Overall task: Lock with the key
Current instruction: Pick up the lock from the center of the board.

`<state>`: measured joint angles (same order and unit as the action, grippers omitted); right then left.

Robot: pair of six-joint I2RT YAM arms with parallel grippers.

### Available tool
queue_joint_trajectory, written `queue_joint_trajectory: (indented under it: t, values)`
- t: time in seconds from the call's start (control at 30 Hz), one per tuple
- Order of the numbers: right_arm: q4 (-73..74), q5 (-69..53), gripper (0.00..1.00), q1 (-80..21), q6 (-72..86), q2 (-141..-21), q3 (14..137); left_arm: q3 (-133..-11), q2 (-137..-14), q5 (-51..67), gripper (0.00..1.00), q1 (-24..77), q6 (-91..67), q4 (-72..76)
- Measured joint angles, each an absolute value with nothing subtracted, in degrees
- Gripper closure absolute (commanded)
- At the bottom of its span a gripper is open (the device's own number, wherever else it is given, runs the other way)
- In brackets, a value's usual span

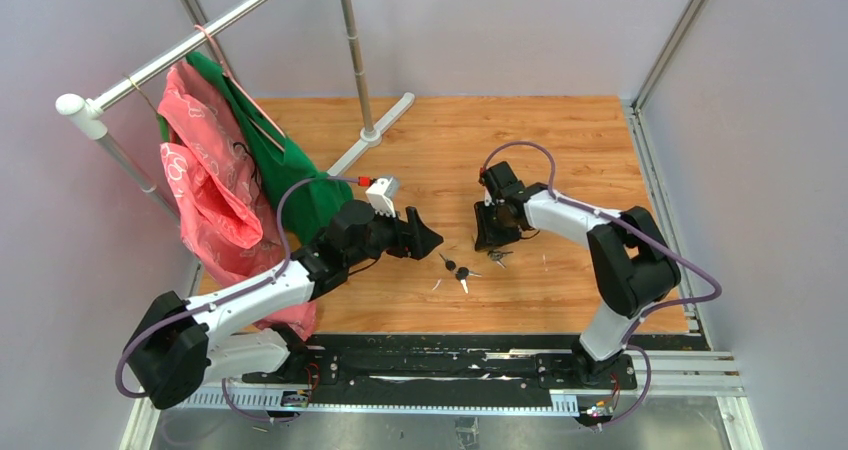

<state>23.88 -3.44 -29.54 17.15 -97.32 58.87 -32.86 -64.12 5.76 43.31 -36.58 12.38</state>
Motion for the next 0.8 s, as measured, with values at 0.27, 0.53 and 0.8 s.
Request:
queue_joint_trajectory:
  t: [0.27,0.53,0.8]
  values:
    - [11.27,0.25,1.00,-34.04,11.68,-76.55,40.62,-32.75,-63.94,7.25,0.28,43.31,-35.88,13.43]
    - [-4.49,3.42,1.00,-40.16,6.61,-57.84,30.83,-32.77,-64.36,10.52,0.16,43.31,-36.14,15.81]
    - [-11.51,6.02,1.00,-48.29,2.61,-50.89,31.14,-35.48,-65.71,13.80,0.21,43.33,-37.76,17.50]
